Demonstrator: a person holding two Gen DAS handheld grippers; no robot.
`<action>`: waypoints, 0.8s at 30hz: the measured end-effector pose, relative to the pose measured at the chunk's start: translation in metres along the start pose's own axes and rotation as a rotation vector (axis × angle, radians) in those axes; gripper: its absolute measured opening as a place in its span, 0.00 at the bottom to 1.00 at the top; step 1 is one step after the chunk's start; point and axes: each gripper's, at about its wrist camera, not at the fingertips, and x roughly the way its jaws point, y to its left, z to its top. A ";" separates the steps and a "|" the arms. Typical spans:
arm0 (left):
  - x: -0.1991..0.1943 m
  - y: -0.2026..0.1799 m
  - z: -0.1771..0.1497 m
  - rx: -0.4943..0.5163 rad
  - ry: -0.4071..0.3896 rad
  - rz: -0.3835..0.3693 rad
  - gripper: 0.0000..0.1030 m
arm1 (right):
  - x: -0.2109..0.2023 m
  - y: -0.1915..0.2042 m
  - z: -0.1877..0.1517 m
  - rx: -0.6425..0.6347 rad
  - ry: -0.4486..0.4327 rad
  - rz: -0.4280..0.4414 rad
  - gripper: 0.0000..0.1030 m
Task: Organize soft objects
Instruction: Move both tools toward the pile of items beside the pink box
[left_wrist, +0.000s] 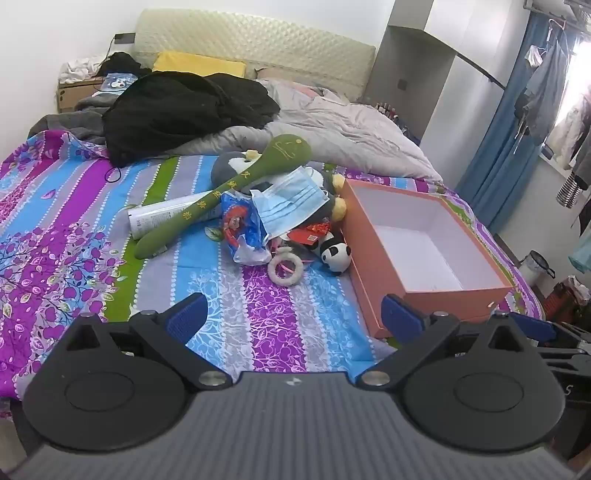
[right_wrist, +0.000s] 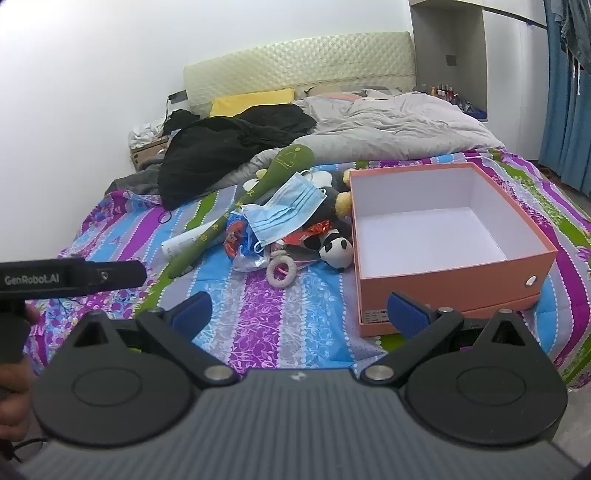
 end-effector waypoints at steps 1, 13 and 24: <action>0.000 0.000 0.000 0.000 -0.001 0.000 0.99 | 0.000 0.000 0.000 0.001 0.000 0.001 1.00; 0.001 -0.003 -0.004 0.011 0.009 -0.005 0.99 | -0.003 -0.005 0.000 0.023 0.006 -0.013 1.00; 0.013 -0.004 -0.001 0.035 0.031 -0.014 0.99 | -0.002 -0.009 -0.004 0.037 0.012 -0.022 1.00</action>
